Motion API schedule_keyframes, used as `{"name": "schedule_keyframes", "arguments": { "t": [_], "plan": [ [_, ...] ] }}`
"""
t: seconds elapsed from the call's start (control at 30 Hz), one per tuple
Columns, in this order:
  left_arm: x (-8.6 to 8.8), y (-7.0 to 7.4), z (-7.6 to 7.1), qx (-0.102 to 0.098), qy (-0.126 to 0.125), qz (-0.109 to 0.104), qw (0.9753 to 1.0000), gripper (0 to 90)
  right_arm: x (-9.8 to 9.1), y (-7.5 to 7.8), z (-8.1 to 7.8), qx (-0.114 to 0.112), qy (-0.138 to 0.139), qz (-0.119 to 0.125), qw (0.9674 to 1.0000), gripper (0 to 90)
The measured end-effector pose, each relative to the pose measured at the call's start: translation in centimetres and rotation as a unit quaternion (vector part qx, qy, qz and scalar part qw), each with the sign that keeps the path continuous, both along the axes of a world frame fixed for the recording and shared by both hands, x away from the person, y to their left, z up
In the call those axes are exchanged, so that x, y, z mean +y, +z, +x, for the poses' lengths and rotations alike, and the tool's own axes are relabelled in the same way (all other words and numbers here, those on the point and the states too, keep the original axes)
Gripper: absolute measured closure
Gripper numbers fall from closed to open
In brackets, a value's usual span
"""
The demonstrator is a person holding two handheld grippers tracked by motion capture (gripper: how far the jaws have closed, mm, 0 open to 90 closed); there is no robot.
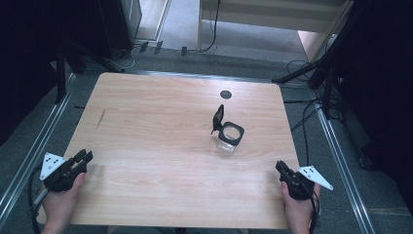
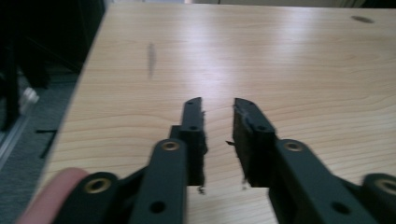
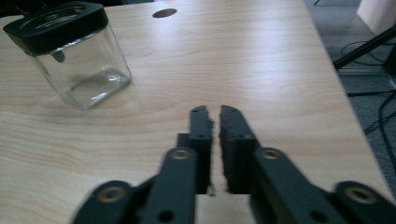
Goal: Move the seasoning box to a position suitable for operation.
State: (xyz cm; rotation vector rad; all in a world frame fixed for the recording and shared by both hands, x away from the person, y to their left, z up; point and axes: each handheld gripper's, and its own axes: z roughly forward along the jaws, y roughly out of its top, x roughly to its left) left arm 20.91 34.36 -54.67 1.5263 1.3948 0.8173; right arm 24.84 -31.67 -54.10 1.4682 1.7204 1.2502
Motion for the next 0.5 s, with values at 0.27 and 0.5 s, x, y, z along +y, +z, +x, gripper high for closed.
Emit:
{"name": "schedule_keyframes", "arguments": {
  "t": [0.27,0.5],
  "plan": [
    [-6.7,1.1,2.7,0.022,-0.077,-0.058,0.9951,90.0,4.4,1.1,5.1,0.008,0.049,0.012,0.9987,90.0],
    [-12.5,1.1,4.7,0.023,-0.142,-0.048,0.9885,90.0,7.6,0.8,8.5,0.002,0.064,0.014,0.9978,90.0]
  ]
}}
